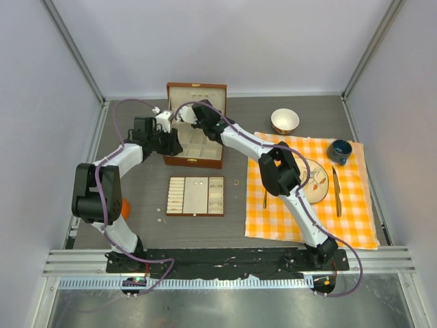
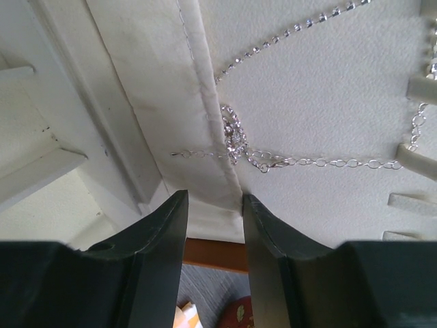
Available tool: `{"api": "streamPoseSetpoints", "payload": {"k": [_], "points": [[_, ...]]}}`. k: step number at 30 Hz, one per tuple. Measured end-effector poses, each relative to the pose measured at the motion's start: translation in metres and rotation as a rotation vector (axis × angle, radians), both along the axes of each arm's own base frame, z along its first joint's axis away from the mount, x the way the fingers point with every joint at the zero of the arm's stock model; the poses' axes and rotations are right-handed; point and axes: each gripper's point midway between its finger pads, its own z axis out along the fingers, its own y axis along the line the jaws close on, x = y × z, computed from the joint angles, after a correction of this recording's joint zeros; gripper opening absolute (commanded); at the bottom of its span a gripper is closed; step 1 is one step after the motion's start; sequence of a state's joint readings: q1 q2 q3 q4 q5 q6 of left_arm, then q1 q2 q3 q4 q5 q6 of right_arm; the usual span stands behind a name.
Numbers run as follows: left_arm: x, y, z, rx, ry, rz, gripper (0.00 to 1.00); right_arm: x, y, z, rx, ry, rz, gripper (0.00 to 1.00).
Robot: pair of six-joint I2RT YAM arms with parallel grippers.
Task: Organize the mixed jewelry
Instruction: Place the jewelry in the jewelry box.
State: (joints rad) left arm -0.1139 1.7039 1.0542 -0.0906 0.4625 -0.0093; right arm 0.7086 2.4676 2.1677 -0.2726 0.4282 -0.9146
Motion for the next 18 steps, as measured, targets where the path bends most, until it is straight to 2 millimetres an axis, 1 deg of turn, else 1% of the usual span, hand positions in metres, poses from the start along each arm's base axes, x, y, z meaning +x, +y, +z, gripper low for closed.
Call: {"api": "streamPoseSetpoints", "payload": {"k": [2, 5, 8, 9, 12, 14, 18], "points": [[0.0, 0.0, -0.001, 0.001, -0.001, 0.001, 0.48, 0.0, 0.0, 0.0, -0.004, -0.002, 0.002, 0.38], [-0.001, 0.001, -0.004, 0.003, -0.003, 0.003, 0.48, 0.001, -0.001, 0.0, -0.009, -0.004, 0.003, 0.27], [-0.003, 0.002, -0.008, 0.009, 0.001, 0.001, 0.48, 0.003, -0.002, 0.002, -0.008, -0.007, 0.001, 0.21], [-0.004, 0.001, -0.009, 0.012, 0.001, -0.003, 0.48, 0.003, -0.002, 0.002, -0.006, -0.009, 0.002, 0.16], [-0.007, -0.001, -0.012, 0.019, 0.003, -0.016, 0.48, 0.004, -0.002, 0.004, -0.001, -0.014, -0.001, 0.09], [-0.008, -0.001, -0.013, 0.02, 0.004, -0.019, 0.48, 0.004, -0.002, 0.003, 0.001, -0.014, -0.003, 0.04], [-0.008, -0.001, -0.013, 0.022, 0.002, -0.021, 0.47, 0.003, -0.002, 0.003, 0.005, -0.013, -0.006, 0.01]]}}
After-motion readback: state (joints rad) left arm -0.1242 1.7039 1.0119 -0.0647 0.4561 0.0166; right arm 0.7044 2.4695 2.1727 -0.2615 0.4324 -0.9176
